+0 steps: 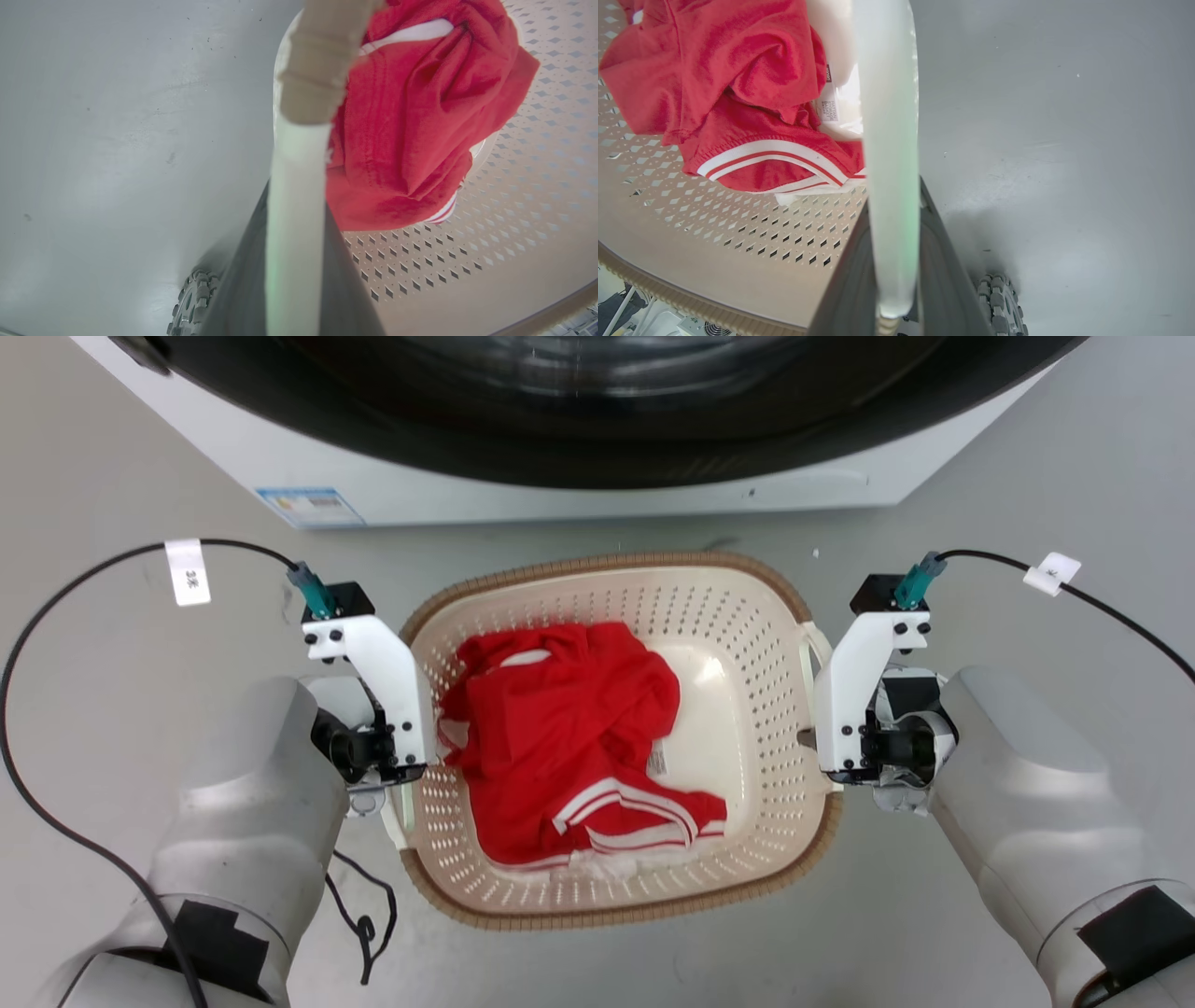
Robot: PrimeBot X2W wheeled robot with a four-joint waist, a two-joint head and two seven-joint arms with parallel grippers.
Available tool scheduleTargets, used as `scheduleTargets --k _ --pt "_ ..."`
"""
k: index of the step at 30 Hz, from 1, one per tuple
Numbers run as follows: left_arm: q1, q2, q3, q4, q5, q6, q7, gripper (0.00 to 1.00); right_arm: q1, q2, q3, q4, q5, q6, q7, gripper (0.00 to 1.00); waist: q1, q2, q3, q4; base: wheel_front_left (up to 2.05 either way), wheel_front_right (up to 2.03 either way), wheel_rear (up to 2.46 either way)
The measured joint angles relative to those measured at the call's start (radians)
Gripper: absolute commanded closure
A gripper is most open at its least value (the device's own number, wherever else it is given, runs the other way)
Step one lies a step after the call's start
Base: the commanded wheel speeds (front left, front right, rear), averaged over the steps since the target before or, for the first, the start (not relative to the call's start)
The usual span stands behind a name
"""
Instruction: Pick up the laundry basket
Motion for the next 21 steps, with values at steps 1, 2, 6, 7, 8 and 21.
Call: scheduleTargets --k 1,2,6,7,8,21 --pt "0.004 0.0 -0.001 0.002 -0.005 0.0 0.011 1.0 0.002 -0.002 0.002 0.002 0.006 0.0 0.016 1.0 0.0 0.0 -0.018 0.0 0.0 0.0 0.0" --pt "0.009 0.0 -0.003 0.004 -0.008 0.0 0.02 1.0 0.004 -0.002 0.005 0.004 0.011 0.0 0.031 1.0 0.0 0.0 -0.036 0.0 0.0 0.0 0.0" --pt "0.028 -0.006 -0.007 0.012 -0.025 0.0 0.051 1.0 0.011 -0.005 0.015 0.01 0.028 0.0 0.078 1.0 -0.0001 0.0 -0.105 0.001 0.0 0.0 0.0" --pt "0.033 -0.007 -0.01 0.014 -0.025 0.0 0.06 1.0 0.014 -0.005 0.017 0.012 0.034 0.0 0.091 1.0 -0.0001 0.0 -0.123 0.002 0.0 0.0 0.0" --pt "0.037 -0.007 -0.012 0.016 -0.027 0.0 0.066 1.0 0.018 -0.005 0.02 0.014 0.035 0.0 0.101 1.0 0.0 0.0 -0.14 0.002 0.0 0.0 0.0" --pt "0.095 -0.022 -0.051 0.026 -0.044 0.001 0.124 1.0 0.086 -0.001 0.045 0.037 0.074 0.0 0.195 1.0 -0.0002 0.0 -0.347 0.01 0.0 0.0 0.0"
